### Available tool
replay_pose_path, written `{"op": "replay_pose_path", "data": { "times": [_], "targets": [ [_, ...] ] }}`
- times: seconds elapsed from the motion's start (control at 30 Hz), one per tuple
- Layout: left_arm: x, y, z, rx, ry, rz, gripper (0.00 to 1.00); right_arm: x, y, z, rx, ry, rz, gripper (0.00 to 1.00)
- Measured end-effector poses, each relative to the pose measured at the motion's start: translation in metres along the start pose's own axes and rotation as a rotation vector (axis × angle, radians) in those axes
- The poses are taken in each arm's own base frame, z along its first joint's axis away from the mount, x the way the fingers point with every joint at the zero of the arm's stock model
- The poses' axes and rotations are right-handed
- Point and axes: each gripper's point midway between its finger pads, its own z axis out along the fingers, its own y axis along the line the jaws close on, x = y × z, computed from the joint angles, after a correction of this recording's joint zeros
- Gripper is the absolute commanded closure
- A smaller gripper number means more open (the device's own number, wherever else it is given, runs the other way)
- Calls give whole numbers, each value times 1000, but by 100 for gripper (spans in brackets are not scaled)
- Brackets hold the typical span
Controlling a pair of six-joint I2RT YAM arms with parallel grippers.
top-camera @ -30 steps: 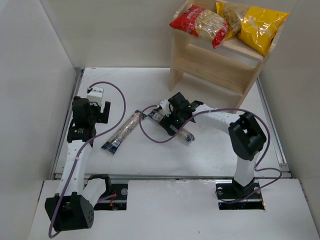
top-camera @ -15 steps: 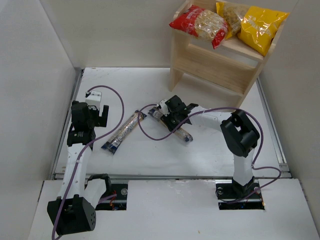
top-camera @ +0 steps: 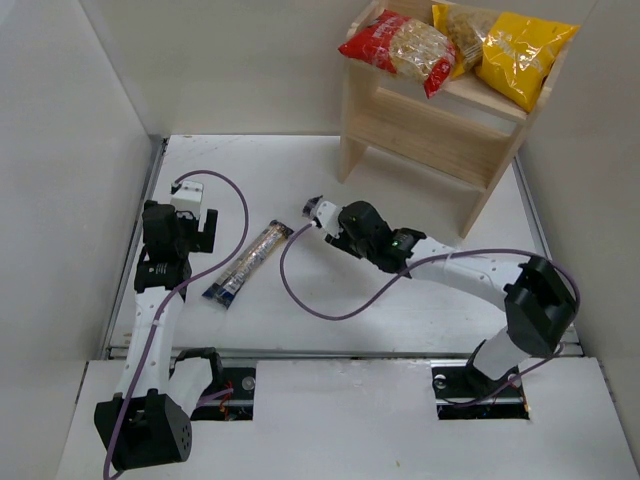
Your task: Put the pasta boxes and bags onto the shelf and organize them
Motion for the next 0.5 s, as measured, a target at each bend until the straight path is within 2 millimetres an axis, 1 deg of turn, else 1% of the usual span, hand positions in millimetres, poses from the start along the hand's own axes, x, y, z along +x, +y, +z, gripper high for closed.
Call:
{"op": "replay_pose_path", "data": {
  "times": [0.07,0.1,0.17,0.27,0.37,0.43,0.5],
  "targets": [
    [-1,0,0,0,-2,0,0,-12,-18,-7,69,-36,-106,100],
    [-1,0,0,-1,-3,0,0,-17,-31,-11,113,-50,-159,100],
    [0,0,0,-1,-3,0,0,-26,-60,-21,204,-78,-246,100],
    [3,-1,2,0,0,0,0,-35,-116,-36,351,-104,-335,100],
    [7,-3,3,4,6,1,0,-33,-174,-48,499,-93,-382,100],
    [7,-3,3,5,8,2,0,-24,-204,-54,554,-66,-403,100],
    [7,-3,3,4,7,2,0,-15,-227,-56,579,-39,-416,100]
  ]
}}
